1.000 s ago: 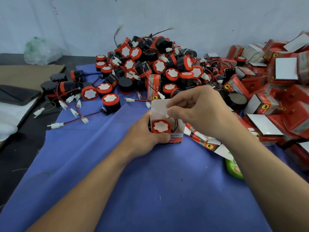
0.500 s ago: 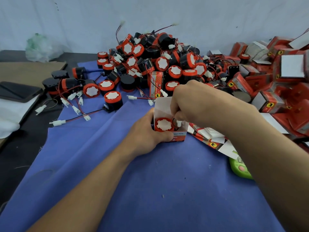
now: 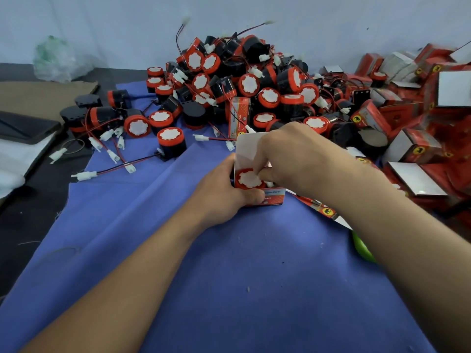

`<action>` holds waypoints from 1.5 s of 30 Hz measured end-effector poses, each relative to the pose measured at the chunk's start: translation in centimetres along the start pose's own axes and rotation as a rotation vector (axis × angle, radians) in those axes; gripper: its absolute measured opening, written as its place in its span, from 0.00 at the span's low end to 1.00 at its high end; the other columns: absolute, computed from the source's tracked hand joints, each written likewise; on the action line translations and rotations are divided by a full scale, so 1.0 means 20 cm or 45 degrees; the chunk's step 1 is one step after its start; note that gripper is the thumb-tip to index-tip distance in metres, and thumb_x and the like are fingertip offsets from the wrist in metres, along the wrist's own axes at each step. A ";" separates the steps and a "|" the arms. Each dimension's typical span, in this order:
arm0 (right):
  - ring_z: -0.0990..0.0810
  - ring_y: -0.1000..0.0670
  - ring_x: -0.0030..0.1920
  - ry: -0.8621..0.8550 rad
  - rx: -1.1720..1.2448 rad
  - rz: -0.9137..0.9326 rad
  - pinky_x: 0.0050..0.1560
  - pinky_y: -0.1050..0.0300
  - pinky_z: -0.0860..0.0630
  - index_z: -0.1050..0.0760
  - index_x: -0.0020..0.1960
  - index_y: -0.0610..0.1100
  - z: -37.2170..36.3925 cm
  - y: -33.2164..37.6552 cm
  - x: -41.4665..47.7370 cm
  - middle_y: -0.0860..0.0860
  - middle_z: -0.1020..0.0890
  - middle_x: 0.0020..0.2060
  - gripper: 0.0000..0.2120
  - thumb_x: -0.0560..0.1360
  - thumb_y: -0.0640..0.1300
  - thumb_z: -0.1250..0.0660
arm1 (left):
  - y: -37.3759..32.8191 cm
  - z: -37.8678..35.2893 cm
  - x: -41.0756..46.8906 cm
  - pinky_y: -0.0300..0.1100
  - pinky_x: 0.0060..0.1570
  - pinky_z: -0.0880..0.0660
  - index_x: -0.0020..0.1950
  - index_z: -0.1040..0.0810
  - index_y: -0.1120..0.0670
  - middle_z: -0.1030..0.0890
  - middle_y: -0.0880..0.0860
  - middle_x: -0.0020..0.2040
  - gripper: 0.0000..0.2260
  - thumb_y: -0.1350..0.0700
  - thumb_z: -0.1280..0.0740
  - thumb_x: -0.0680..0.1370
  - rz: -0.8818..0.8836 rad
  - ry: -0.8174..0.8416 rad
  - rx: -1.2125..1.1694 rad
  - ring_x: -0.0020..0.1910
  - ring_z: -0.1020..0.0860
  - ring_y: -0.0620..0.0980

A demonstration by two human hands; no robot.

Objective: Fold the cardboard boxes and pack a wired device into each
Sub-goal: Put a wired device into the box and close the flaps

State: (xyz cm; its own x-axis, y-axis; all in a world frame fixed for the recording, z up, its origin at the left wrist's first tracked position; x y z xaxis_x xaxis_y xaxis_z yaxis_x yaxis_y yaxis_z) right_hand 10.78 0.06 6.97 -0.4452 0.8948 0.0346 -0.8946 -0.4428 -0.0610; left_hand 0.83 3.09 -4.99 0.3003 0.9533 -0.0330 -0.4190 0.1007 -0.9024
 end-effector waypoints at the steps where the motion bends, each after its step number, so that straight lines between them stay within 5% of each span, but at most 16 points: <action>1: 0.19 0.42 0.49 -0.029 -0.002 -0.027 0.52 0.47 0.21 0.15 0.55 0.46 -0.01 -0.01 0.00 0.45 0.16 0.49 0.10 0.78 0.43 0.33 | 0.00 0.00 0.00 0.54 0.61 0.20 0.62 0.24 0.37 0.15 0.40 0.56 0.28 0.45 0.23 0.63 0.000 -0.003 -0.007 0.57 0.17 0.46; 7: 0.36 0.48 0.48 -0.332 -0.069 -0.263 0.47 0.53 0.40 0.17 0.48 0.47 0.00 -0.01 -0.07 0.52 0.29 0.38 0.07 0.74 0.40 0.34 | 0.00 0.00 0.01 0.60 0.58 0.20 0.64 0.23 0.41 0.14 0.46 0.57 0.28 0.49 0.20 0.65 -0.039 -0.011 -0.050 0.58 0.16 0.53; 9: 0.32 0.44 0.52 -0.419 -0.112 -0.346 0.47 0.50 0.43 0.20 0.43 0.45 -0.03 0.01 -0.11 0.51 0.27 0.42 0.06 0.69 0.38 0.34 | -0.01 0.00 0.01 0.60 0.58 0.19 0.64 0.23 0.40 0.14 0.45 0.56 0.28 0.49 0.20 0.65 -0.048 -0.020 -0.055 0.57 0.16 0.52; 13: 0.30 0.39 0.61 -0.471 -0.001 -0.530 0.53 0.47 0.37 0.17 0.44 0.43 -0.16 -0.03 -0.18 0.46 0.23 0.65 0.08 0.70 0.38 0.34 | -0.02 0.00 -0.01 0.55 0.60 0.19 0.67 0.24 0.39 0.15 0.42 0.58 0.33 0.42 0.20 0.62 -0.049 -0.045 -0.084 0.58 0.16 0.48; 16: 0.30 0.44 0.58 -0.548 0.132 -0.544 0.52 0.50 0.32 0.16 0.44 0.44 -0.21 -0.11 -0.18 0.52 0.20 0.58 0.09 0.76 0.41 0.35 | -0.01 0.00 -0.01 0.55 0.61 0.20 0.67 0.24 0.39 0.15 0.43 0.59 0.33 0.45 0.19 0.62 -0.034 -0.045 -0.094 0.59 0.17 0.48; 18: 0.27 0.47 0.55 -0.605 0.486 -0.531 0.50 0.55 0.31 0.15 0.48 0.48 -0.24 -0.17 -0.19 0.56 0.19 0.52 0.08 0.78 0.48 0.32 | 0.00 0.00 -0.01 0.57 0.61 0.20 0.66 0.24 0.38 0.15 0.44 0.59 0.33 0.46 0.20 0.62 -0.028 -0.033 -0.100 0.59 0.17 0.50; 20: 0.21 0.52 0.56 -0.663 1.003 -0.561 0.55 0.56 0.25 0.15 0.55 0.53 -0.26 -0.22 -0.23 0.62 0.19 0.59 0.09 0.76 0.52 0.27 | 0.00 -0.01 -0.01 0.57 0.61 0.20 0.67 0.24 0.38 0.15 0.44 0.59 0.34 0.45 0.21 0.61 -0.030 -0.022 -0.081 0.60 0.17 0.50; 22: 0.17 0.57 0.53 -0.746 1.202 -0.556 0.56 0.51 0.20 0.15 0.55 0.56 -0.24 -0.26 -0.27 0.67 0.20 0.61 0.12 0.71 0.52 0.26 | -0.01 0.00 -0.01 0.56 0.61 0.21 0.67 0.24 0.38 0.15 0.44 0.59 0.35 0.43 0.21 0.60 -0.031 -0.015 -0.064 0.60 0.17 0.49; 28: 0.15 0.57 0.43 -0.708 1.262 -0.499 0.49 0.52 0.21 0.14 0.39 0.59 -0.21 -0.28 -0.29 0.62 0.18 0.62 0.05 0.70 0.49 0.25 | -0.01 0.00 -0.02 0.54 0.62 0.20 0.66 0.24 0.37 0.15 0.41 0.57 0.35 0.40 0.23 0.59 -0.015 -0.024 -0.057 0.58 0.18 0.46; 33: 0.23 0.58 0.65 -0.731 1.236 -0.527 0.62 0.51 0.23 0.15 0.44 0.61 -0.22 -0.26 -0.27 0.61 0.22 0.67 0.07 0.72 0.48 0.24 | -0.02 -0.01 -0.02 0.54 0.62 0.20 0.68 0.25 0.37 0.15 0.41 0.59 0.36 0.41 0.22 0.59 -0.019 -0.003 -0.068 0.60 0.18 0.46; 38: 0.21 0.60 0.61 -0.947 1.246 -0.551 0.58 0.66 0.25 0.19 0.41 0.65 -0.18 -0.27 -0.31 0.61 0.19 0.63 0.14 0.75 0.45 0.25 | -0.03 0.00 -0.02 0.54 0.61 0.20 0.67 0.25 0.37 0.16 0.41 0.58 0.36 0.40 0.23 0.59 -0.013 -0.007 -0.057 0.58 0.18 0.46; 45: 0.22 0.62 0.62 -0.982 1.195 -0.548 0.56 0.74 0.29 0.20 0.44 0.67 -0.17 -0.24 -0.30 0.61 0.18 0.61 0.13 0.73 0.48 0.23 | -0.02 0.00 -0.02 0.54 0.61 0.20 0.67 0.25 0.38 0.15 0.42 0.58 0.36 0.40 0.23 0.58 -0.006 -0.005 -0.062 0.58 0.18 0.47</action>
State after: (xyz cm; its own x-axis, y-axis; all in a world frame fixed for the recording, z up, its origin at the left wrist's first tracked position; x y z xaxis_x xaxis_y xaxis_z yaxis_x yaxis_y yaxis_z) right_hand 17.85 -3.00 3.56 0.2584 0.8497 0.4596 -0.5163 -0.2806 0.8091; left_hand 0.95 2.59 -4.57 0.2991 0.9538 -0.0272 -0.3756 0.0915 -0.9222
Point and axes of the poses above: each hand's wrist, its own x-axis towards the middle knuckle, its own z-axis out of the back of the hand, y = z × x, the point moved 8 cm from there along x, towards the middle knuckle
